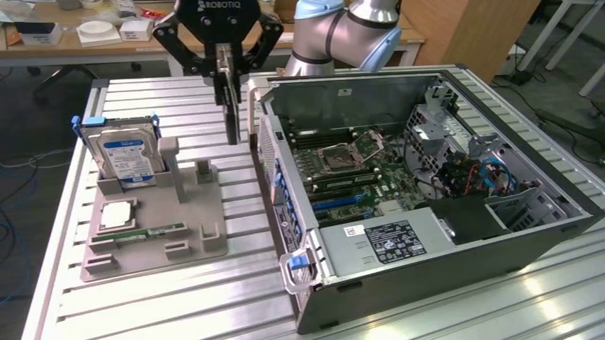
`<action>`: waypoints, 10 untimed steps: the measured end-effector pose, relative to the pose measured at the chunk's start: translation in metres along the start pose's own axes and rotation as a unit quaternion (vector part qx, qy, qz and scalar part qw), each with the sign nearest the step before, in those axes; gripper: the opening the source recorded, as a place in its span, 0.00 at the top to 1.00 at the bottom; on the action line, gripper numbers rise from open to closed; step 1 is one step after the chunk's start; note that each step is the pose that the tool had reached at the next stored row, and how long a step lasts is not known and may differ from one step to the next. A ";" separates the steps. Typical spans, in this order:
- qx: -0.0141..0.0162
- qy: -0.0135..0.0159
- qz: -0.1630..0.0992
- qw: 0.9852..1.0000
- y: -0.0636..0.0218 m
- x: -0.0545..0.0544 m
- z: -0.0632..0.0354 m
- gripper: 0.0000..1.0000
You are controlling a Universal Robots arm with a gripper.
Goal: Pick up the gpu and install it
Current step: 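Pick up the gpu and move the gpu toward the slot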
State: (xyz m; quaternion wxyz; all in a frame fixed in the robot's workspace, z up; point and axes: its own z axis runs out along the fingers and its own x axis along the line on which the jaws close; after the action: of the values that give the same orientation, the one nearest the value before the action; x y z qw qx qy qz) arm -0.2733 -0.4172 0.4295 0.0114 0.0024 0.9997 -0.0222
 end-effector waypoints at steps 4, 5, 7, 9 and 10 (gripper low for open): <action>0.000 0.000 0.000 1.000 0.0001 -0.007 0.0003 0.74; 0.000 0.000 0.000 1.000 0.0001 -0.011 0.0004 0.74; 0.000 0.000 0.000 1.000 0.0001 -0.016 0.0006 0.74; 0.000 0.000 0.000 1.000 0.0001 -0.021 0.0010 0.74; 0.000 0.000 0.000 1.000 0.0002 -0.025 0.0012 0.74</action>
State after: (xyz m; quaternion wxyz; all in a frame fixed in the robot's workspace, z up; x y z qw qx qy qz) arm -0.2483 -0.4172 0.4288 0.0114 0.0024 0.9997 -0.0223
